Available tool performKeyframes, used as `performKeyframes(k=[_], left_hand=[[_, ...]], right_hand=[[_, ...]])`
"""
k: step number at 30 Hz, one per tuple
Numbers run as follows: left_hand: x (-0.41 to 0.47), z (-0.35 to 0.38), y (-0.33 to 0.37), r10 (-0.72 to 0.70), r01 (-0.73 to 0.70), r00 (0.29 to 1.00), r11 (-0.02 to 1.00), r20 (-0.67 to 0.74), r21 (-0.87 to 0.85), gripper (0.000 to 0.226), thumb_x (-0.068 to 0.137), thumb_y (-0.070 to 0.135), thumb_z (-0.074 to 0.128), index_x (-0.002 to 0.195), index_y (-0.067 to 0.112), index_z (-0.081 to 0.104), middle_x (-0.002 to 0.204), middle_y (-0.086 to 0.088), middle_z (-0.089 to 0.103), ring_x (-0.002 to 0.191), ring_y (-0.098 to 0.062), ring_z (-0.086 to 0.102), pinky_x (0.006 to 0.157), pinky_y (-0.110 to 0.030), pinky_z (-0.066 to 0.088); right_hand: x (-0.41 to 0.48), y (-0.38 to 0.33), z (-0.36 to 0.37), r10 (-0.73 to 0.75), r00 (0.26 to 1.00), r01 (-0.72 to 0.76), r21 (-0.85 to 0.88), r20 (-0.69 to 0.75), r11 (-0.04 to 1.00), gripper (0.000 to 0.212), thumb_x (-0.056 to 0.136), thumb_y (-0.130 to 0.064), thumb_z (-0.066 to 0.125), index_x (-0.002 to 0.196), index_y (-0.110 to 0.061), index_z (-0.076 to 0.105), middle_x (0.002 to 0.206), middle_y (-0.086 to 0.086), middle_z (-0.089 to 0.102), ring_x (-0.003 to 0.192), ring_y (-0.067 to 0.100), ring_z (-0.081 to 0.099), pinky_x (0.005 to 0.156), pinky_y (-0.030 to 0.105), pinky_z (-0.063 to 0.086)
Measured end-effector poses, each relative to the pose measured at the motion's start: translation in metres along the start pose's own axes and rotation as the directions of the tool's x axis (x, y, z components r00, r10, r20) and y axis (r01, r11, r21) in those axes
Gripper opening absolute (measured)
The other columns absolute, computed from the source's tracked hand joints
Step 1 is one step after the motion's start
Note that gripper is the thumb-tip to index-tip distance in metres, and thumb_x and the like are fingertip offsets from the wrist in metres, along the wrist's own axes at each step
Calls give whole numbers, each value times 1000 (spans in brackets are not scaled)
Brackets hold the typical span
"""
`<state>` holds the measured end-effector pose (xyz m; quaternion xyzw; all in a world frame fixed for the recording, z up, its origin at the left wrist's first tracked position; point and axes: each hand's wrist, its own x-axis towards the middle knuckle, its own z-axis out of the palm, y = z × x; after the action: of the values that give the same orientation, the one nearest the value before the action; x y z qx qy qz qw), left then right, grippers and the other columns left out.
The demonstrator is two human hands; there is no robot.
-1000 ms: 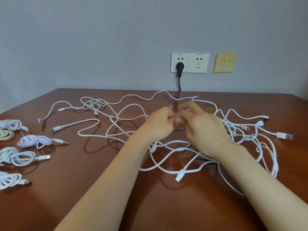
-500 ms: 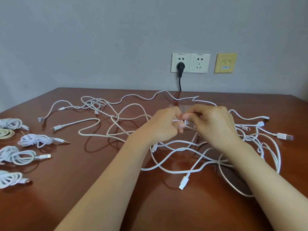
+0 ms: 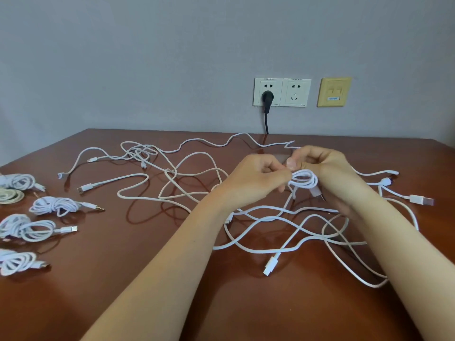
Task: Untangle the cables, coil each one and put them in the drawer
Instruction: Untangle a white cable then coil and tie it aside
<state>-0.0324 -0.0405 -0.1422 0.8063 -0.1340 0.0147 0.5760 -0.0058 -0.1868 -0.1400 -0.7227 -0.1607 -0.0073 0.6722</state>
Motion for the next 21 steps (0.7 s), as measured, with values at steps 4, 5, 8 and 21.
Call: performKeyframes(k=[4,5,8,21], left_hand=[[1,-5,6,0,0,1000,964,-2,-265,26,89,-1,44,66,10,48,51,4,56,40,-8,24,41,-17,21],[1,-6,5,6,-8,1000,958,-6,-285,26,90,-1,43,68,10,48,52,4,56,41,-8,24,42,-18,21],[2,-9,2,2,-16,999,955,-47,-295,20,92,1,44,75,9,50,51,6,57,39,-6,27,41,-17,22],[12,-12,-15,66,-61,961,998,-267,29,16,89,16,56,81,28,49,94,-1,67,65,0,50,61,-21,38]], right_hand=[[2,1,1,7,1000,-7,167,4,986,28,83,16,46,77,-7,61,54,-2,63,43,4,48,42,12,35],[2,2,3,6,999,-13,171,36,985,29,84,16,44,79,-6,62,55,0,63,43,5,44,41,13,33],[-2,4,8,9,997,-12,30,81,999,28,92,2,47,74,-8,65,51,-4,59,41,4,39,39,12,31],[-2,7,21,-214,976,154,-788,30,595,40,93,-25,53,56,-25,38,54,-4,43,55,12,39,55,32,28]])
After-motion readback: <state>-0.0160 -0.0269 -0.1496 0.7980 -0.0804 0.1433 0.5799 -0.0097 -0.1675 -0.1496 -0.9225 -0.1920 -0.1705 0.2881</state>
